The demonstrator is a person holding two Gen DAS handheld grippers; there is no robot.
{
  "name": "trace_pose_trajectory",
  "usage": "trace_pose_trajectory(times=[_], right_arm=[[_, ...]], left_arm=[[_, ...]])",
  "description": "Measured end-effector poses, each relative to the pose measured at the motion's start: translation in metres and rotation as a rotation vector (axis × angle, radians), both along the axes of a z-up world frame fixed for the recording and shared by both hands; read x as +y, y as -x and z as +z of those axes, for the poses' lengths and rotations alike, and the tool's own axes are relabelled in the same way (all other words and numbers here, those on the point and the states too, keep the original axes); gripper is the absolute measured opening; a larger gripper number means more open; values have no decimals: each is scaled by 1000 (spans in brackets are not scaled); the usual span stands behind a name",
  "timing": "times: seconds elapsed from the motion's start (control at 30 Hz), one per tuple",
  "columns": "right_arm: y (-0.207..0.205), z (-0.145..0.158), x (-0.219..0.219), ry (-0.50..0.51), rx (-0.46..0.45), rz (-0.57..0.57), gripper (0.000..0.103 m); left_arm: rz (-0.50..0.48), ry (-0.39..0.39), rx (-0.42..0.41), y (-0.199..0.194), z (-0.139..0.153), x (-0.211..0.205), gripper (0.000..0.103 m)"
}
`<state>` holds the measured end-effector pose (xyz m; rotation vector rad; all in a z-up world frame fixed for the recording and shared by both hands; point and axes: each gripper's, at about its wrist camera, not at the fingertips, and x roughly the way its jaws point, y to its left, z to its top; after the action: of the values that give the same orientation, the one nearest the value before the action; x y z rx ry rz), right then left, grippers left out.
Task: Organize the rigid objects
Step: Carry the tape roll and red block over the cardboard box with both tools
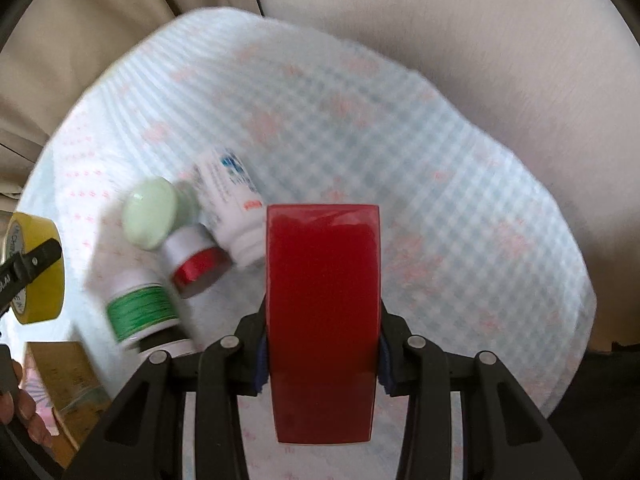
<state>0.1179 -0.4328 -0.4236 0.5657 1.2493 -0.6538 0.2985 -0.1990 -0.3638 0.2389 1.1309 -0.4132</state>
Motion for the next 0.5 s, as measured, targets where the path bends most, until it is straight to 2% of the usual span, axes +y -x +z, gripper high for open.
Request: trace_pose_trajectory(times=[0.17, 0.23, 0.27, 0.33, 0.5], right_arm=[[0, 73, 12, 34, -77, 58, 38], [-2, 115, 23, 49, -119, 106, 38], [-3, 124, 24, 55, -129, 122, 38], [-6, 157, 36, 72, -168, 190, 38], [-7, 212, 71, 79, -257, 337, 38]], left_arm=[[40, 37, -74, 31, 76, 26, 97], [61, 46, -107, 46, 111, 42, 97], [79, 51, -122, 53, 126, 51, 97], [116, 66, -139, 63, 149, 70, 97], [235, 82, -185, 93, 197, 135, 97]])
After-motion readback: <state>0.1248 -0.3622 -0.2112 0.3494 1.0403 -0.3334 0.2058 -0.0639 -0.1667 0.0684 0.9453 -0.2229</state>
